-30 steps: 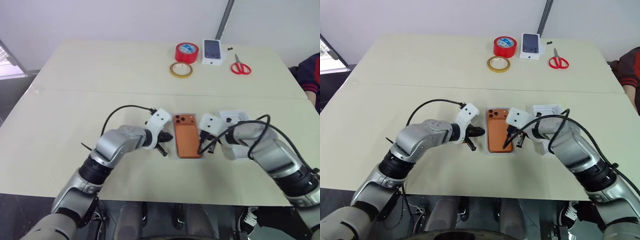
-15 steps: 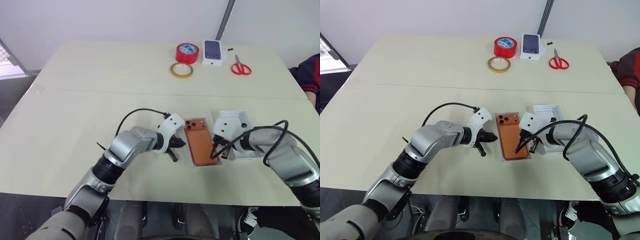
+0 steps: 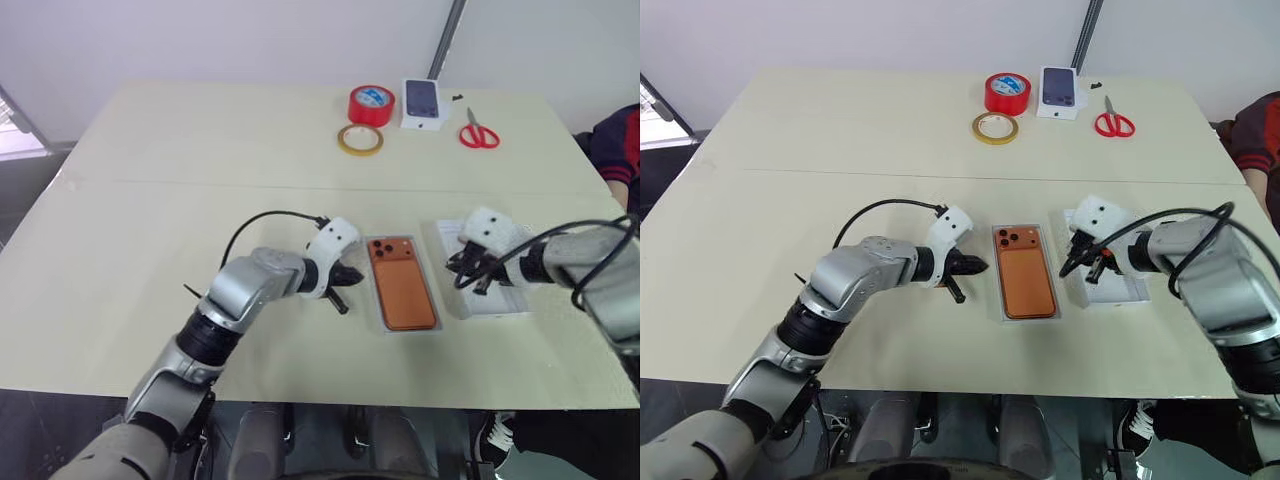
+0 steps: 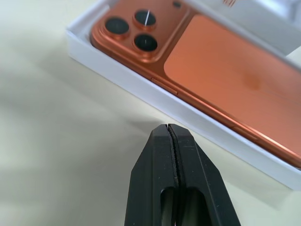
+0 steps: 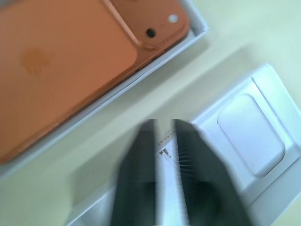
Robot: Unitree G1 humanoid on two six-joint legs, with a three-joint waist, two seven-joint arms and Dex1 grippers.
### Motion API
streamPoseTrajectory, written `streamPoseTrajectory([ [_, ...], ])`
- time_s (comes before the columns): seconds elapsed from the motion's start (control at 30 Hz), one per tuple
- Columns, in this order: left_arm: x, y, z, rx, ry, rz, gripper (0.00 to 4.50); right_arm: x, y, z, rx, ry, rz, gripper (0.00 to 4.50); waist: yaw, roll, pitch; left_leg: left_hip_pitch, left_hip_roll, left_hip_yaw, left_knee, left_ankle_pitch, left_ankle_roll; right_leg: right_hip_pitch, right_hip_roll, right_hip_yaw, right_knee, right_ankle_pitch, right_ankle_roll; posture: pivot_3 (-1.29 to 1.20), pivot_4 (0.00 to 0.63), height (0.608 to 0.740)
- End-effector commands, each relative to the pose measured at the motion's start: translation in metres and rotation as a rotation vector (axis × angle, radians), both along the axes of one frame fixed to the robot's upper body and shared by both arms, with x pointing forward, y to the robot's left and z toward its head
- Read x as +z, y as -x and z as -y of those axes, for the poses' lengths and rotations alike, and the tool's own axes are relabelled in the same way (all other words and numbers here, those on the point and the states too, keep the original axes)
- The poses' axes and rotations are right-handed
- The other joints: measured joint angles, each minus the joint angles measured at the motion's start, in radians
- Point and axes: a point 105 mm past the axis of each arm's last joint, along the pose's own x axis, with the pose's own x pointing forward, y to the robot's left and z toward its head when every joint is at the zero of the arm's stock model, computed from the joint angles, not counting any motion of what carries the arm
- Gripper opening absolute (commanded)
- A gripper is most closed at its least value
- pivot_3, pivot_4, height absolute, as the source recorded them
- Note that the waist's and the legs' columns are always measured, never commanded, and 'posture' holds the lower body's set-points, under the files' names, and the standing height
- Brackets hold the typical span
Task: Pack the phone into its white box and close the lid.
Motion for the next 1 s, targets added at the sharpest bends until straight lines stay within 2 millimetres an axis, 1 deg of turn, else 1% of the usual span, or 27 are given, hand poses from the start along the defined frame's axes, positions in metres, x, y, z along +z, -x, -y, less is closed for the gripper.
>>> streamPoseTrajectory([
  [0.03,0.030,0.001,-0.007,-0.026,0.100,0.213,0.00,0.006,-0.004,0.008,-0.145,-0.089,-0.034,2.83,0.000,0.000,0.000,0.000,0.000,0.000,0.000,0.000,0.000,0.000,0.000,0.000,0.000,0.000,0.000,0.00,0.150,0.736],
  [0.07,0.036,0.003,-0.010,-0.032,0.133,0.277,0.00,0.002,-0.005,0.010,-0.205,-0.109,-0.076,3.28,-0.001,0.000,0.000,0.000,0.000,0.000,0.000,0.000,0.000,0.000,0.000,0.000,0.000,0.000,0.000,0.00,0.150,0.736],
  [0.13,0.041,0.008,-0.017,-0.055,0.167,0.324,0.00,-0.004,-0.005,0.013,-0.300,-0.139,-0.142,3.28,0.000,0.000,0.000,0.000,0.000,0.000,0.000,0.000,0.000,0.000,-0.001,0.000,0.000,0.000,0.000,0.00,0.150,0.736],
  [0.23,0.040,0.018,-0.026,-0.111,0.162,0.392,0.00,-0.012,-0.006,0.015,-0.411,-0.173,-0.219,3.28,0.003,0.001,0.000,-0.001,0.000,0.001,0.000,0.000,0.000,-0.001,-0.001,0.000,0.000,0.000,-0.001,0.00,0.150,0.736],
  [0.37,0.033,0.031,-0.031,-0.189,0.125,0.447,0.00,-0.020,-0.008,0.014,-0.484,-0.140,-0.242,3.28,0.003,0.001,-0.001,-0.001,0.000,0.001,0.000,0.000,0.000,-0.001,-0.002,0.000,0.000,0.000,-0.001,0.00,0.150,0.736],
  [0.47,0.032,0.034,-0.031,-0.200,0.133,0.450,0.00,-0.027,-0.009,0.010,-0.495,-0.126,-0.250,3.28,0.003,0.002,-0.001,-0.002,0.000,0.001,0.000,0.000,0.000,-0.001,-0.002,0.000,0.000,0.000,-0.001,0.00,0.150,0.736],
  [0.53,0.033,0.035,-0.029,-0.200,0.148,0.448,0.00,-0.029,-0.010,0.007,-0.495,-0.119,-0.247,2.76,0.002,0.001,-0.001,-0.002,0.000,0.001,0.001,0.000,0.001,-0.001,-0.002,0.000,0.000,0.000,0.000,0.00,0.150,0.736],
  [0.57,0.033,0.035,-0.028,-0.199,0.152,0.449,0.00,-0.031,-0.011,0.005,-0.499,-0.127,-0.245,2.40,0.002,0.001,-0.001,-0.002,0.000,0.001,0.001,0.000,0.001,-0.001,-0.001,0.000,0.000,0.000,0.000,0.00,0.150,0.736],
  [0.67,0.033,0.035,-0.026,-0.194,0.160,0.451,0.00,-0.032,-0.014,0.000,-0.501,-0.143,-0.241,1.09,0.000,0.001,-0.001,-0.002,0.000,0.001,0.001,0.000,0.001,-0.001,-0.001,0.000,0.000,0.000,0.000,0.00,0.150,0.736],
  [0.73,0.033,0.034,-0.027,-0.182,0.165,0.455,0.00,-0.029,-0.017,-0.001,-0.509,-0.168,-0.232,0.08,-0.001,0.001,-0.001,-0.002,0.000,0.001,0.001,0.000,0.001,-0.001,0.000,0.000,0.000,0.000,0.000,0.00,0.150,0.736],
  [0.87,0.033,0.033,-0.030,-0.159,0.168,0.456,0.00,-0.018,-0.025,0.001,-0.555,-0.231,-0.207,0.03,-0.005,0.001,-0.001,-0.002,0.000,0.002,0.001,0.000,0.001,-0.001,0.000,0.000,0.001,0.000,0.000,0.00,0.150,0.736],
  [0.9,0.034,0.030,-0.034,-0.135,0.170,0.462,0.00,-0.010,-0.029,0.003,-0.570,-0.248,-0.183,0.03,-0.007,0.001,-0.001,-0.002,0.000,0.002,0.001,0.000,0.001,-0.001,0.000,0.000,0.001,0.000,0.000,0.00,0.150,0.736],
  [0.93,0.035,0.023,-0.043,-0.081,0.176,0.466,0.00,0.003,-0.036,0.004,-0.581,-0.307,-0.168,0.03,-0.008,0.002,-0.001,-0.002,0.000,0.002,0.001,0.000,0.001,-0.001,0.000,0.000,0.001,0.000,0.000,0.00,0.150,0.736],
  [0.97,0.036,0.017,-0.053,-0.024,0.179,0.468,0.00,0.019,-0.042,-0.001,-0.564,-0.405,-0.166,0.03,-0.015,0.003,0.000,-0.002,0.000,0.002,0.001,0.000,0.001,-0.001,0.000,0.000,0.001,0.000,0.000,0.00,0.150,0.736],
  [1.0,0.037,0.012,-0.061,0.014,0.180,0.470,0.00,0.030,-0.046,-0.006,-0.547,-0.475,-0.168,0.03,-0.021,0.003,0.000,-0.002,0.000,0.002,0.001,0.000,0.001,-0.002,0.000,0.000,0.002,0.001,0.000,0.00,0.150,0.736],
])
